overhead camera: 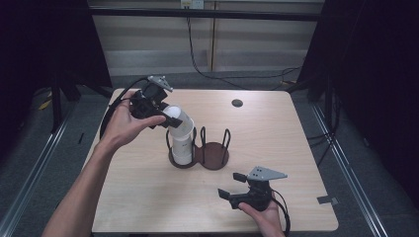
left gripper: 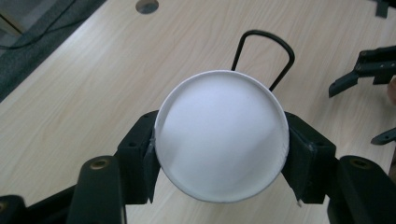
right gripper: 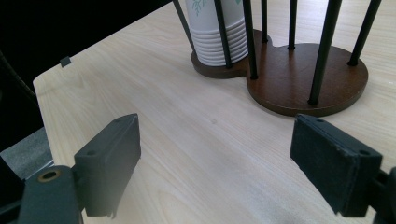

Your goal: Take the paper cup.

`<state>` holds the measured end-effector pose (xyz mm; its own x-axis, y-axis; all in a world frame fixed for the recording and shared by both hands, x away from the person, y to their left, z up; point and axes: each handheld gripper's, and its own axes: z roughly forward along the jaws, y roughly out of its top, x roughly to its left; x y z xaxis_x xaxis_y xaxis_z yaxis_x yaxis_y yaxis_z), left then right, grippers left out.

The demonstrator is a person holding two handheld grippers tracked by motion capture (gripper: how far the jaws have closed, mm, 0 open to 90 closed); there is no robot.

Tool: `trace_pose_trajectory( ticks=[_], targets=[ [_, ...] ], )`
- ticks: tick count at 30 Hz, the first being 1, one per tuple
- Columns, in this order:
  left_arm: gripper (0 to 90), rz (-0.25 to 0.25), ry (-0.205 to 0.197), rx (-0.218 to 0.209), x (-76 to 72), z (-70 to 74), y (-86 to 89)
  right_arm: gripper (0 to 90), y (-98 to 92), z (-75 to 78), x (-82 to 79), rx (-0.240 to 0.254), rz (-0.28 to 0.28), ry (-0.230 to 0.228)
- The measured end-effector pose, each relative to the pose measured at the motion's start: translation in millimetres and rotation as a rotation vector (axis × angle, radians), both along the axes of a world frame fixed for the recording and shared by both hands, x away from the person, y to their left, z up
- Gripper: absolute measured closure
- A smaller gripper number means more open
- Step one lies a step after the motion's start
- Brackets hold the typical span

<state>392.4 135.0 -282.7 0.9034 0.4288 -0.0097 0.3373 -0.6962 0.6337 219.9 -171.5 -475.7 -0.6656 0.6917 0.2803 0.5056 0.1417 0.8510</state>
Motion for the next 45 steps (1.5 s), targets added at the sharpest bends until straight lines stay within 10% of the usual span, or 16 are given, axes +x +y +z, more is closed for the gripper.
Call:
trace_pose_trajectory(
  ticks=[32,45],
  targets=[
    [37.5,-0.047,-0.048,-0.282,-32.6,-25.2,32.8,15.7,0.2,-0.6,1.0,0.003,0.003,-0.001],
    [37.4,-0.081,-0.041,-0.335,-50.4,-42.3,34.2,15.5,0.3,-0.2,2.1,0.008,0.0,-0.001]
  ],
)
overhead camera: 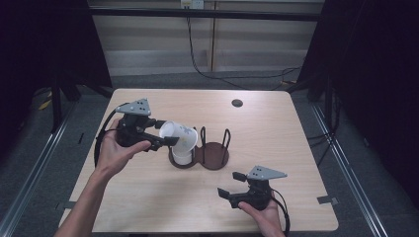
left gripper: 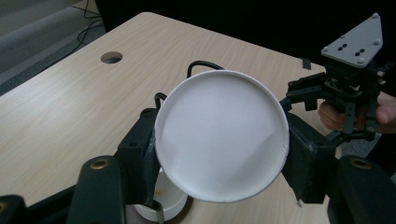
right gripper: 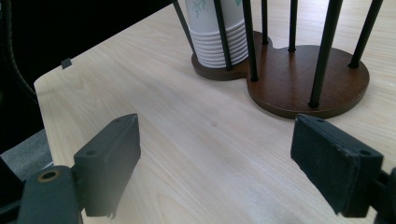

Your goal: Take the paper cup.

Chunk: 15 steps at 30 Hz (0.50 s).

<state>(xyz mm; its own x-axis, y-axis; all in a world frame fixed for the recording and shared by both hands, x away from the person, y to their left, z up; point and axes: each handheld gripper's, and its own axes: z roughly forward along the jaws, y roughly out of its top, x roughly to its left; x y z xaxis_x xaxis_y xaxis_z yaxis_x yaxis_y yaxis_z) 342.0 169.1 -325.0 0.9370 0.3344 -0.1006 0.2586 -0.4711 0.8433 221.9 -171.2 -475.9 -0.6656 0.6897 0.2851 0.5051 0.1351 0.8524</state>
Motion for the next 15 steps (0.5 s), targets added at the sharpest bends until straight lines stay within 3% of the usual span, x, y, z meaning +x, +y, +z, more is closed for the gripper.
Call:
trace_pose_trajectory(
  ticks=[7,15],
  targets=[
    [37.4,-0.024,0.004,-0.026,-9.6,-8.8,2.8,14.9,-1.2,3.2,0.3,0.009,0.005,-0.011],
    [37.4,-0.031,0.032,-0.033,-18.2,-29.7,4.4,14.6,1.8,7.0,1.5,0.015,0.024,-0.014]
  ],
)
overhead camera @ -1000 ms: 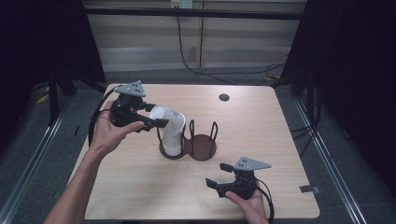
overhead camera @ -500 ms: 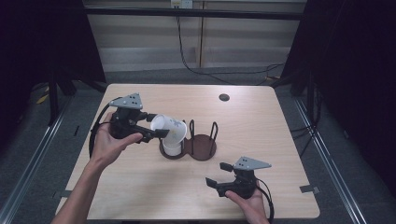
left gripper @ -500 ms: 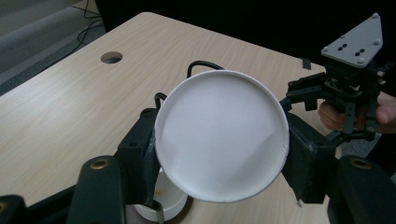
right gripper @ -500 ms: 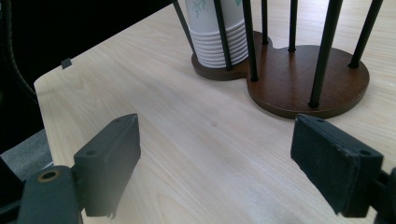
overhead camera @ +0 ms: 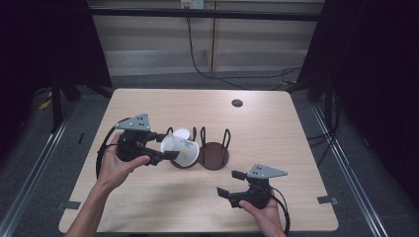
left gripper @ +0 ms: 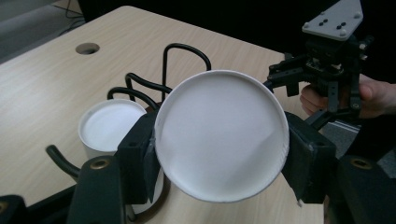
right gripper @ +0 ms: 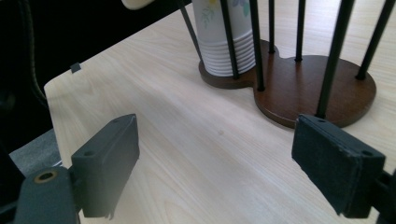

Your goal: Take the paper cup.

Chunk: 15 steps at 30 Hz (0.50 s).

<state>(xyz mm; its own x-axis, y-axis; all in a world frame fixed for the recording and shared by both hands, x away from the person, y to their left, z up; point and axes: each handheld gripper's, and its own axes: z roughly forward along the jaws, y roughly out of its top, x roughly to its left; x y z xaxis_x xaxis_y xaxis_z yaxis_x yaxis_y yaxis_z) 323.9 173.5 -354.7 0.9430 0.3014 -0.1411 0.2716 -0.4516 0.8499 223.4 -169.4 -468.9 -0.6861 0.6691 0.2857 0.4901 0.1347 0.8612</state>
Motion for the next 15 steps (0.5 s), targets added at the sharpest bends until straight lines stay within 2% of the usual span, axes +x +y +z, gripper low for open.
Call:
trace_pose_trajectory(
  ticks=[2,4,6,8,10,15],
  targets=[
    [37.4,-0.006,0.003,0.0,-1.6,-3.7,0.6,14.5,1.3,2.5,0.5,0.0,0.008,0.0],
    [37.4,0.002,-0.012,0.011,-3.5,-6.8,1.0,14.3,2.1,5.2,1.6,0.007,0.02,-0.003],
    [37.4,-0.013,-0.001,-0.005,-4.7,-10.4,0.7,14.4,2.8,8.5,2.6,0.009,0.03,-0.004],
    [37.4,-0.021,-0.001,0.017,-6.0,-12.6,-1.1,14.4,3.3,12.3,4.4,0.003,0.041,-0.021],
    [37.4,-0.035,0.007,-0.004,-7.1,-14.6,-2.3,14.5,3.3,16.6,6.7,0.001,0.055,-0.041],
    [37.4,-0.064,0.013,-0.001,-9.3,-19.0,-5.2,14.8,5.2,29.5,15.0,0.006,0.084,-0.076]
  ],
)
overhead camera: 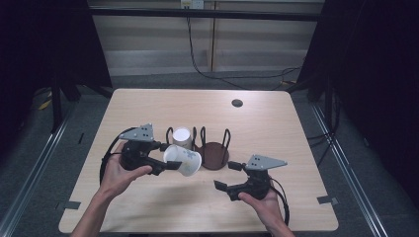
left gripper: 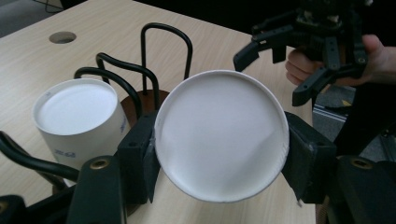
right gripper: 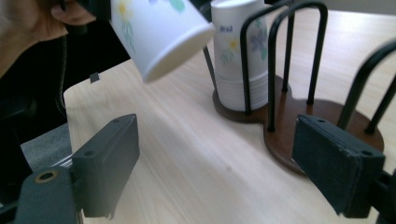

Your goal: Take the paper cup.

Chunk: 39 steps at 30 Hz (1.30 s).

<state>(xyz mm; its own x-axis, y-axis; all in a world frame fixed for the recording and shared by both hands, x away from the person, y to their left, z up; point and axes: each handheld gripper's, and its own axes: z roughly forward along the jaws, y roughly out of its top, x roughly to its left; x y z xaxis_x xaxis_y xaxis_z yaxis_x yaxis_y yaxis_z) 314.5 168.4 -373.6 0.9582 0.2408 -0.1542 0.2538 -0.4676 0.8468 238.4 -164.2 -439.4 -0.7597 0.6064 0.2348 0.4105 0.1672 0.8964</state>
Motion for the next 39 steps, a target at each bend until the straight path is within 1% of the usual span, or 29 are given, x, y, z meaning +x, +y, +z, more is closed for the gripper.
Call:
trace_pose_trajectory(
  ticks=[1,3,8,15,20,23,27,31,37,39],
  targets=[
    [37.3,-0.007,0.005,0.001,-0.1,-0.6,0.2,14.9,0.9,2.5,1.4,0.002,0.009,-0.007],
    [37.4,-0.024,0.018,-0.01,-1.4,-2.1,0.2,14.8,3.2,7.3,3.5,0.004,0.025,-0.019],
    [37.3,-0.043,0.027,-0.013,-2.5,-3.8,0.8,14.7,10.7,16.3,6.5,0.012,0.08,-0.045],
    [37.3,-0.062,0.048,-0.024,-4.1,-4.2,0.4,13.5,21.7,23.8,11.6,0.046,0.139,-0.077],
    [37.3,-0.075,0.054,-0.021,-5.2,-3.4,-1.1,13.2,29.9,26.9,16.8,0.048,0.18,-0.101],
    [37.3,-0.085,0.059,-0.026,-6.0,-2.8,-2.9,13.3,35.1,26.9,20.8,0.055,0.215,-0.096],
    [37.3,-0.09,0.066,-0.032,-7.7,-1.3,-5.5,13.3,41.3,23.8,22.7,0.065,0.243,-0.098],
    [37.3,-0.107,0.067,-0.031,-9.3,0.0,-7.9,13.6,45.3,18.5,24.1,0.048,0.268,-0.095],
    [37.4,-0.117,0.074,-0.036,-10.0,0.1,-10.9,16.7,46.4,17.1,24.2,0.044,0.29,-0.102],
    [37.3,-0.121,0.078,-0.033,-10.3,-0.4,-12.0,17.9,47.0,16.1,24.2,0.036,0.29,-0.1]
  ],
)
